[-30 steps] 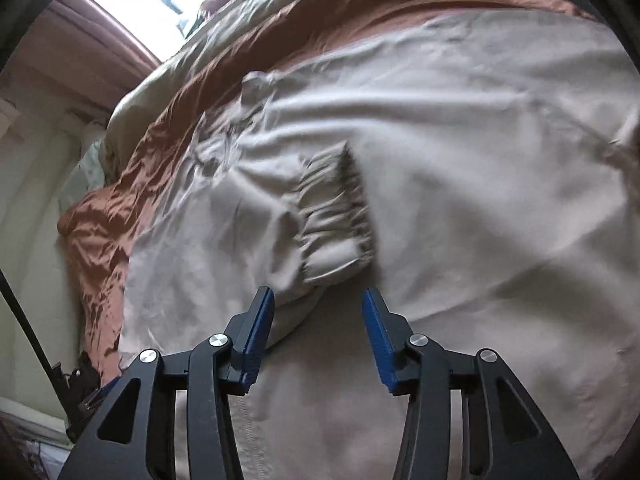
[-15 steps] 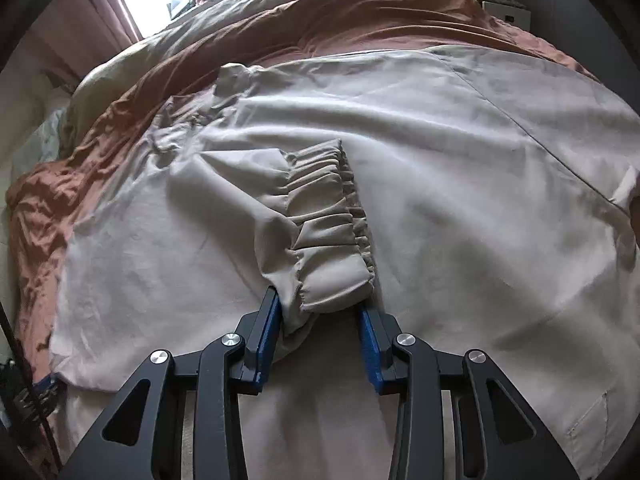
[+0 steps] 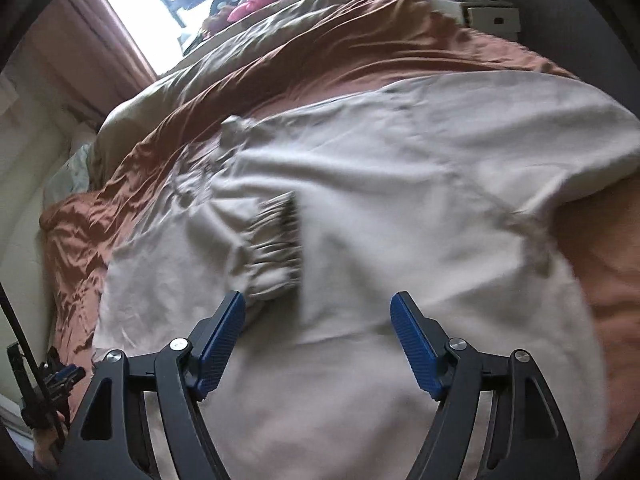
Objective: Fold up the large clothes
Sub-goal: 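Grasp the opposite side edge of the jacket with the right gripper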
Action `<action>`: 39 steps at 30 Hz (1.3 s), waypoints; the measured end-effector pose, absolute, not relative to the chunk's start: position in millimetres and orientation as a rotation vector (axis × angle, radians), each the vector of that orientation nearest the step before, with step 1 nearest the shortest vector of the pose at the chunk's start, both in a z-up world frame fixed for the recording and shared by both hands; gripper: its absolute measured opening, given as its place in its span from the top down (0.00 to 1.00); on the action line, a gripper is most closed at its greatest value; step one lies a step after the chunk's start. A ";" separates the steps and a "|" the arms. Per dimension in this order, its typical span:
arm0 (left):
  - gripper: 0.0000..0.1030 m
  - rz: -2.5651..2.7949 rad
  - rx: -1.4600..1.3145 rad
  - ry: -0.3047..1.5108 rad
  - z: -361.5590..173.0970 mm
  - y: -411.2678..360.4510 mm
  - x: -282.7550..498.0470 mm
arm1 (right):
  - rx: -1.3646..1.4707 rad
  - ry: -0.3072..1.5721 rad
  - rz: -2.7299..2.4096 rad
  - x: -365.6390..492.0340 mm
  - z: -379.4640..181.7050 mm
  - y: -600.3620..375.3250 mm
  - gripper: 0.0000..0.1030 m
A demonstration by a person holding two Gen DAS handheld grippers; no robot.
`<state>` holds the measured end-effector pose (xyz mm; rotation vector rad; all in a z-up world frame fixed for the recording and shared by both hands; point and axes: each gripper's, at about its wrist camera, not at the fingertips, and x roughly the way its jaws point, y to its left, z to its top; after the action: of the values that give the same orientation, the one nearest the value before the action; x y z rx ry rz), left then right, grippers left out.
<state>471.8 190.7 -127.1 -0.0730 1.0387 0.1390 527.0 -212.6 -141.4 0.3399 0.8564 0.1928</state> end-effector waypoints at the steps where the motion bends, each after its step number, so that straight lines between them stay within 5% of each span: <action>1: 0.18 0.128 -0.076 1.026 -123.2 184.2 473.0 | 0.343 0.846 0.175 523.4 -139.1 -225.9 0.28; 10: 0.15 0.052 -0.060 1.008 -112.3 117.3 496.3 | 0.448 0.776 0.044 503.1 -136.9 -331.4 0.29; 16: 0.15 0.004 -0.016 1.013 -119.0 70.0 512.8 | 0.518 0.774 -0.003 500.2 -151.6 -382.3 0.49; 31: 0.15 -0.055 0.045 1.051 -149.0 4.1 548.7 | 0.643 0.770 -0.091 538.1 -178.7 -438.9 0.50; 39: 0.15 -0.053 0.054 1.078 -165.9 -1.7 556.7 | 0.622 0.763 -0.126 562.4 -183.8 -443.5 0.68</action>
<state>556.7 -1.7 -165.9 0.0536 1.0775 -0.0532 562.4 -443.5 -183.8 0.6216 0.7631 -0.1264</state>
